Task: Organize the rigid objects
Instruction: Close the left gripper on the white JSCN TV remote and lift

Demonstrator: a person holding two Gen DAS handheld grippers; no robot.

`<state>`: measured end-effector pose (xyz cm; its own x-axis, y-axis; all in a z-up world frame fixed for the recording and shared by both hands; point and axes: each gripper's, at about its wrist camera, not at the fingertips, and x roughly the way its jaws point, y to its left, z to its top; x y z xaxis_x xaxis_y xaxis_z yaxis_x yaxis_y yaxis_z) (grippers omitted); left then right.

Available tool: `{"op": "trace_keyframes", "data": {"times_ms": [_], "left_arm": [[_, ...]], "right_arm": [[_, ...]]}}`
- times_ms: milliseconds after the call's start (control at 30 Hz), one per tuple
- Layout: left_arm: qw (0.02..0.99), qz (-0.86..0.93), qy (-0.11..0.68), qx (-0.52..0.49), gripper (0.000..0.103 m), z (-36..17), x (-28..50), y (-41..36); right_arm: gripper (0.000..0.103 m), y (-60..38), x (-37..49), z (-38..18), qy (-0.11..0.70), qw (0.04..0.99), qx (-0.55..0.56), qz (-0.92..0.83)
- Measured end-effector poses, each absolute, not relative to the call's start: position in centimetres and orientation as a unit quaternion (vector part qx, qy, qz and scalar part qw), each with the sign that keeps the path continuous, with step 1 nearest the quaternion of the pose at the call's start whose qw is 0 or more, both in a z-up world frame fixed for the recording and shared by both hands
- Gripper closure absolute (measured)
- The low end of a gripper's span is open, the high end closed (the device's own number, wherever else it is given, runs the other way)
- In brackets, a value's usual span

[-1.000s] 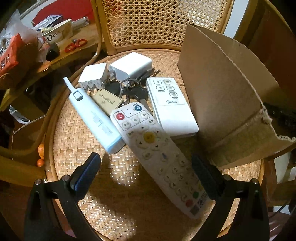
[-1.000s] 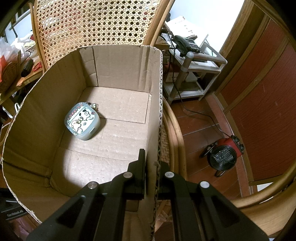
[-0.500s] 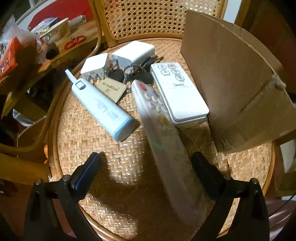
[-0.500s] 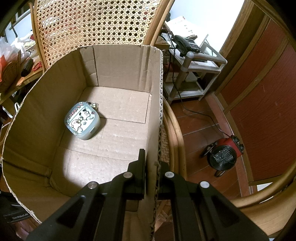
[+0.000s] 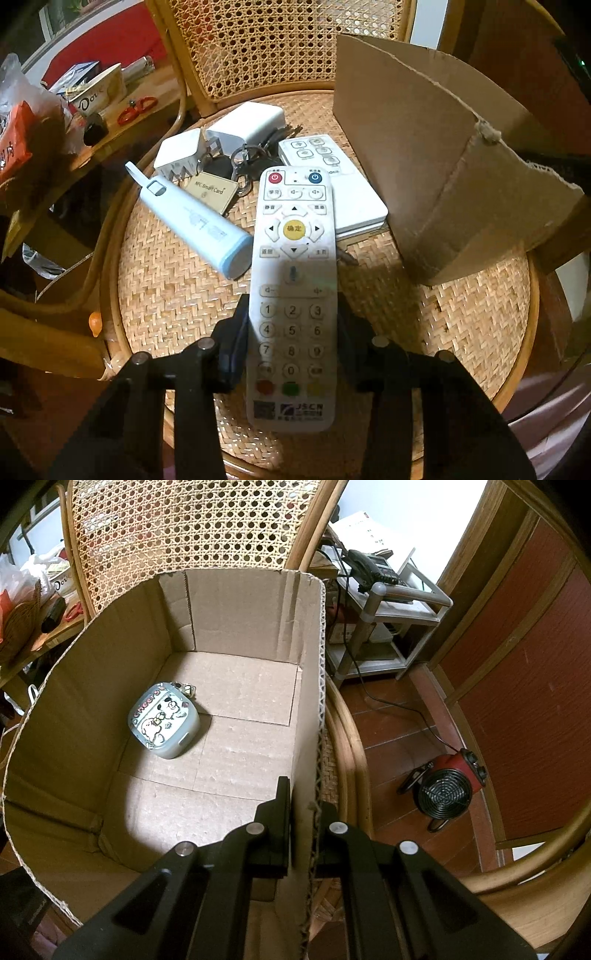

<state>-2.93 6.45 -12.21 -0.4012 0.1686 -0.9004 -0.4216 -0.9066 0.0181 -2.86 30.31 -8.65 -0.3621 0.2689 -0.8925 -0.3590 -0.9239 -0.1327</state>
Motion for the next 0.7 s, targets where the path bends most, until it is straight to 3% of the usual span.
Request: {"op": "trace_keyframes", "data": {"times_ms": [700], "left_arm": [[0.175, 0.879, 0.095, -0.433, 0.063, -7.9, -2.4, 5.1]], "right_arm": [[0.096, 30.5, -2.6, -8.8, 0.043, 0.19, -0.533, 0.823]]}}
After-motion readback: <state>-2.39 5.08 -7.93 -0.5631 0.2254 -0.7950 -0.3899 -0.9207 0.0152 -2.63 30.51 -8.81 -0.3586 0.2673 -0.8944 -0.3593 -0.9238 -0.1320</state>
